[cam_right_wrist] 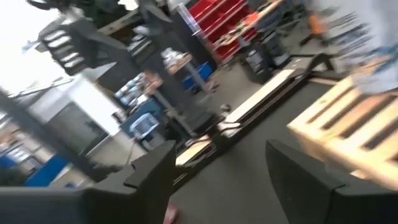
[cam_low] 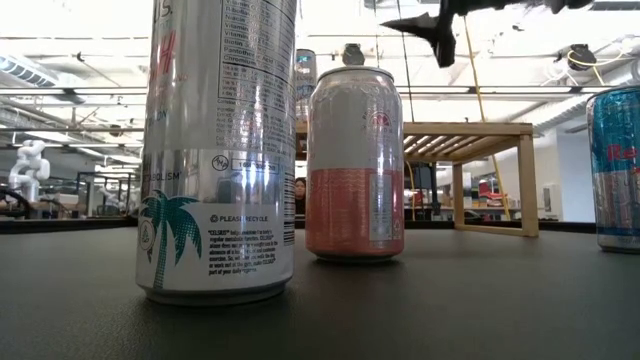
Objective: Place canned beverage on shelf
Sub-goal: Put the silver soda can on the shelf
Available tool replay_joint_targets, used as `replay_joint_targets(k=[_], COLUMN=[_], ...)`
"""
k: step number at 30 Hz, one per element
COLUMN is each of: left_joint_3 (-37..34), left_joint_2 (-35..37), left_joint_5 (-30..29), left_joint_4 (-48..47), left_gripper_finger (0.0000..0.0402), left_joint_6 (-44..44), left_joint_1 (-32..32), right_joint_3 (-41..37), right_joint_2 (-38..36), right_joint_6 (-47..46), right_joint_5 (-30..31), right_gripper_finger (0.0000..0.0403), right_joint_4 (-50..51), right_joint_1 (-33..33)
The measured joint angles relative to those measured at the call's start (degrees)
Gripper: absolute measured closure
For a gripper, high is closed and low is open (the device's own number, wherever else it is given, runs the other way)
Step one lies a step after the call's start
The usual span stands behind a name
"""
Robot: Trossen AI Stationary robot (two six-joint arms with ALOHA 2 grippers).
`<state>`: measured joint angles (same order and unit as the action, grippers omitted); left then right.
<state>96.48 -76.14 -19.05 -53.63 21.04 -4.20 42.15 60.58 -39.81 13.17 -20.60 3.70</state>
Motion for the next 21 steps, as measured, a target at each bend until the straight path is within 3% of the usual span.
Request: replay_joint_targets(k=[6,15,21], left_joint_3=[-5.5,-14.1,-14.5], left_joint_2=[0.0,-5.1,-10.2], left_joint_5=[-7.2,-7.5,-7.0], left_joint_4=[7.1,21.0,22.3], left_gripper_finger=[0.0117,0.0117,0.0117], left_joint_6=[7.0,8.5,8.7], left_joint_1=[-9.5,-16.3,-17.2], right_joint_3=[0.0,2.7,12.3], right_joint_2=[0.0,6.0,13.2], right_joint_6=[0.0,1.3,3.2], right_joint_5=[0.1,1.3,5.1], right_gripper_finger=[0.0196,0.0199,0.0199], right_joint_4=[0.1,1.6,18.1], right_joint_1=[6.8,14.5,16.7])
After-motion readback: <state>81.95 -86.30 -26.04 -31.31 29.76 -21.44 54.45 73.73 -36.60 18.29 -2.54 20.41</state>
